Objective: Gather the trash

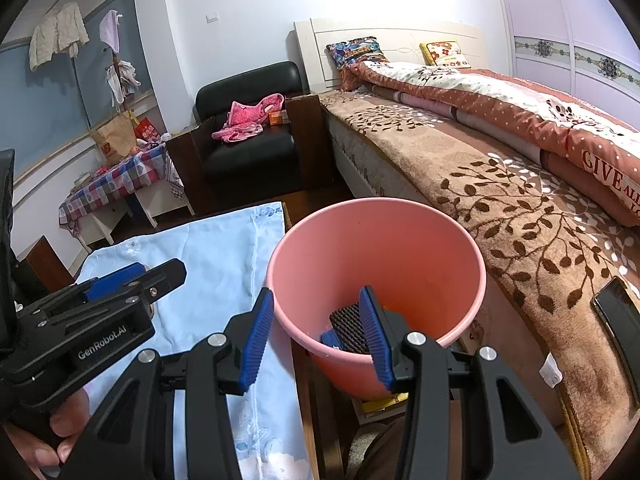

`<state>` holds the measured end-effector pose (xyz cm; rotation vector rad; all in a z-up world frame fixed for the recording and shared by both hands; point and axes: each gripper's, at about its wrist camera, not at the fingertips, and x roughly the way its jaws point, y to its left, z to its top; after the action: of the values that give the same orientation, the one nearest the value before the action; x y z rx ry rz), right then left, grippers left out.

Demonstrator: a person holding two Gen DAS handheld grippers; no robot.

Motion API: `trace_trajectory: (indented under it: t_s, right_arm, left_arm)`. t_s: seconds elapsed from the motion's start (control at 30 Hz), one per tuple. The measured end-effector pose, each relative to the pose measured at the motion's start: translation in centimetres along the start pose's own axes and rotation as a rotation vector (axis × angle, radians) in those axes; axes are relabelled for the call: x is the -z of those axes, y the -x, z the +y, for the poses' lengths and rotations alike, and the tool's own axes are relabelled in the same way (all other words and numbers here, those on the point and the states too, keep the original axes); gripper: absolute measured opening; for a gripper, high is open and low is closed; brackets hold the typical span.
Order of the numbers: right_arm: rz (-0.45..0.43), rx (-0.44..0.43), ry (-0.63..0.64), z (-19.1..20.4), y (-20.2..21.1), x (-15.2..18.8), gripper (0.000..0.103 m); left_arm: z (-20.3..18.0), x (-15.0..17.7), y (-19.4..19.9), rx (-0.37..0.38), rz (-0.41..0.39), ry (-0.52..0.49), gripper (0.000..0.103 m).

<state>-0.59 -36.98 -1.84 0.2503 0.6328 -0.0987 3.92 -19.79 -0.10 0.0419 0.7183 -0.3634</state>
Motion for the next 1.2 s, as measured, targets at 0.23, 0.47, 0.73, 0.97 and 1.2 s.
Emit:
trace_trajectory:
  t_s: [0.23, 0.47, 0.73, 0.97, 1.2]
  right_arm:
    - [0.012, 0.004, 0.002, 0.0, -0.7, 0.0, 0.044]
    - [0.018, 0.005, -0.001, -0.1, -1.0, -0.1, 0.044]
    - [0.021, 0.004, -0.001, 0.0, -1.0, 0.0, 0.044]
    - [0.026, 0.002, 0.001, 0.1, -1.3, 0.2, 0.044]
    - [0.026, 0.003, 0.000, 0.1, -1.3, 0.2, 0.044]
  left_arm:
    - [0.1, 0.3, -0.6, 0.002, 0.018, -0.009, 0.051]
    - [0.3, 0.3, -1.0, -0.001, 0.029, -0.011, 0.051]
    - [0.3, 0.4, -1.3, -0.002, 0.038, -0.014, 0.051]
    - [0.3, 0.4, -1.4, 0.000, 0.040, -0.014, 0.051]
    - [0.4, 0.7, -1.5, 0.005, 0.043, -0.016, 0.051]
